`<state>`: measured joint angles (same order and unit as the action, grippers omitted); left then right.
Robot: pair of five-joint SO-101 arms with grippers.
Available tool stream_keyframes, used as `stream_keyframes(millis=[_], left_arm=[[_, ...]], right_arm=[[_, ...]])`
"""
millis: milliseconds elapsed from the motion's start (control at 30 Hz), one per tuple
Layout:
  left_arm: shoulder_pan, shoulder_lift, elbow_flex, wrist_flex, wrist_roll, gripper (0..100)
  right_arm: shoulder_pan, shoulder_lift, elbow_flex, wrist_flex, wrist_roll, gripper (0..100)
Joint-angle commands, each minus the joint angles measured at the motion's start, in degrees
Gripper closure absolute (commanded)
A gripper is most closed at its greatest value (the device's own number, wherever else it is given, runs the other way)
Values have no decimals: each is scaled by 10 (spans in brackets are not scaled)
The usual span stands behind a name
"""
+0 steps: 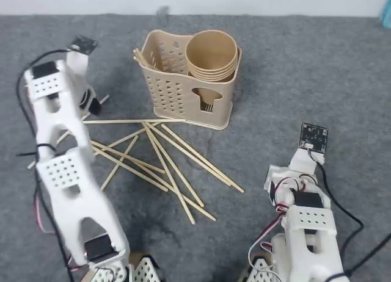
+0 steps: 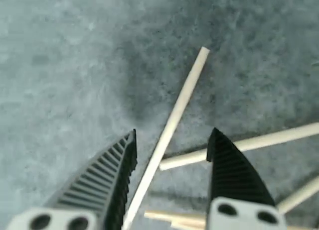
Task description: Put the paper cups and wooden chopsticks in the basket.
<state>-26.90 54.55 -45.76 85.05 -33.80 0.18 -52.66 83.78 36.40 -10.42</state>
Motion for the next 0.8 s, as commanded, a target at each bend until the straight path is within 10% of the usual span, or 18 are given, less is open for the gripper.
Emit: stream_keyframes(millis=[0,767], left_arm=[[10,50,-115,58,-5,780],[-21,253,-498,156,71,987]], right_arm=[[2,-15,-4,-15,-3,990],[2,-15,-5,-12,-3,990]])
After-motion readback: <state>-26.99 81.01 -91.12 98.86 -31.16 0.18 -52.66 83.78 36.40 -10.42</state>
